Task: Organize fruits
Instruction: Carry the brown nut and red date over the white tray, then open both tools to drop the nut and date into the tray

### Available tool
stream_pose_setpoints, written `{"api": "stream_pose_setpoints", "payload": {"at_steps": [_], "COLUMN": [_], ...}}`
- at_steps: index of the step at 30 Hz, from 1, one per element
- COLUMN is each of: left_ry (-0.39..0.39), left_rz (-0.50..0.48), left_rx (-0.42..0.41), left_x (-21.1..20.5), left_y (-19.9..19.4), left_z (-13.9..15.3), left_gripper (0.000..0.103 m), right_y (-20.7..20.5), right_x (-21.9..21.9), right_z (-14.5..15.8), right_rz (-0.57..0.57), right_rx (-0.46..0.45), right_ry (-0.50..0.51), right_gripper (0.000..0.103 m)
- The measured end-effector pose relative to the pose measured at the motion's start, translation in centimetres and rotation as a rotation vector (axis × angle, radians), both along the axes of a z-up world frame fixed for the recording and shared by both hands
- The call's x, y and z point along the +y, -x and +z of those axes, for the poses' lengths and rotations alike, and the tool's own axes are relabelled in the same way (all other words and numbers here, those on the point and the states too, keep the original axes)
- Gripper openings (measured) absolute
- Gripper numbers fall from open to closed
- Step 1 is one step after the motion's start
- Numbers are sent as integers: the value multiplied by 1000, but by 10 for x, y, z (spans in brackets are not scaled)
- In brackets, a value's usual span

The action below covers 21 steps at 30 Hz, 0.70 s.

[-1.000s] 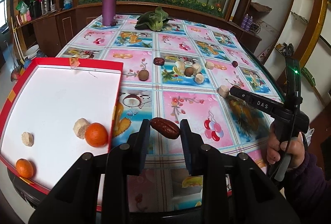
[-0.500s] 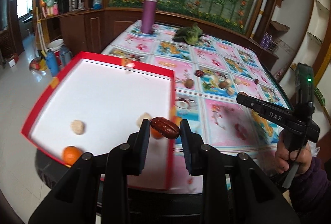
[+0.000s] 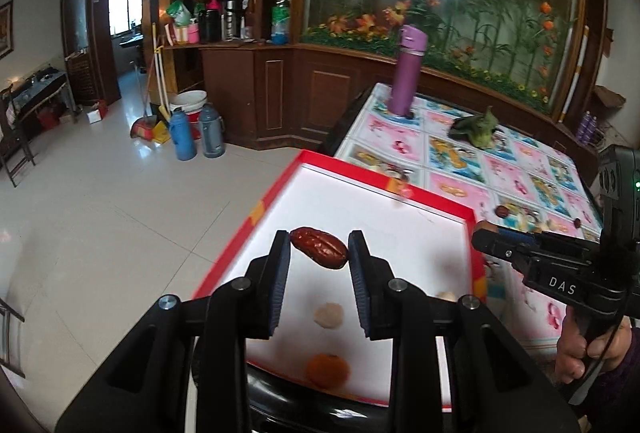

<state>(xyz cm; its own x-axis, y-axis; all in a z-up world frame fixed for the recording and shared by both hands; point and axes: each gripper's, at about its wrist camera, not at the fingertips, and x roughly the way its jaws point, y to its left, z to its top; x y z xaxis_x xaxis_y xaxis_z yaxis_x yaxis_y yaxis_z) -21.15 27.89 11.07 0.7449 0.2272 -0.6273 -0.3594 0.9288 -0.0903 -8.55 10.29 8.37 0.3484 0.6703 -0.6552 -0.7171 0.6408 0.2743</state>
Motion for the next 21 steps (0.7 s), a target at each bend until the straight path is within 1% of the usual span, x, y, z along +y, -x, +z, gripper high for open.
{"api": "stream_pose_setpoints", "payload": {"at_steps": [3, 7, 12, 17, 20, 21], "left_ry": [5, 24, 79, 78, 100, 108], "left_rz": [16, 11, -11, -25, -22, -20], "left_rx": [38, 83, 160, 219, 250, 262], "left_x": [14, 18, 17, 9, 11, 13], "left_y": [-13, -29, -48, -54, -58, -58], "left_z": [-10, -29, -57, -70, -76, -78], "left_gripper": [32, 32, 32, 32, 32, 33], "right_y": [-3, -4, -3, -6, -4, -3], "right_x": [23, 45, 51, 53, 53, 52], "right_z": [-6, -18, -31, -47, -50, -49], "right_rz": [13, 35, 36, 26, 33, 29], "right_rx": [13, 51, 84, 140, 159, 161], "right_ry": [28, 46, 90, 138, 148, 145], "right_gripper": [21, 21, 21, 21, 22, 28]}}
